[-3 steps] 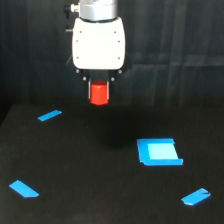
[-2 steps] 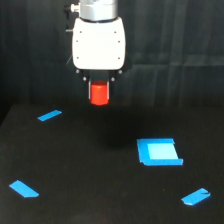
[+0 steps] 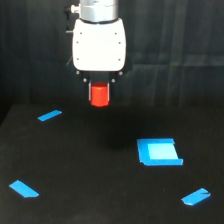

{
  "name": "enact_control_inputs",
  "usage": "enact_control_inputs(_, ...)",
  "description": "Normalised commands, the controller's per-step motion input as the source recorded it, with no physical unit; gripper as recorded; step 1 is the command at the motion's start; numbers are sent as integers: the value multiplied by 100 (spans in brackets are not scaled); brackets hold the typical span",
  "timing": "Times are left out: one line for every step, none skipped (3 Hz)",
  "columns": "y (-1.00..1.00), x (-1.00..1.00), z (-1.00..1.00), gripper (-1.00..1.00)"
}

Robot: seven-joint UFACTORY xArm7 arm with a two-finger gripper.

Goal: Pick up the red object from the table

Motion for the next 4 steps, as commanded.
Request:
enact_control_inputs(-7, 5, 7, -100)
enact_control_inputs(-7, 3, 21, -94)
enact_control_inputs(-5, 3, 0, -100)
enact_control_inputs(-9, -6, 3, -99)
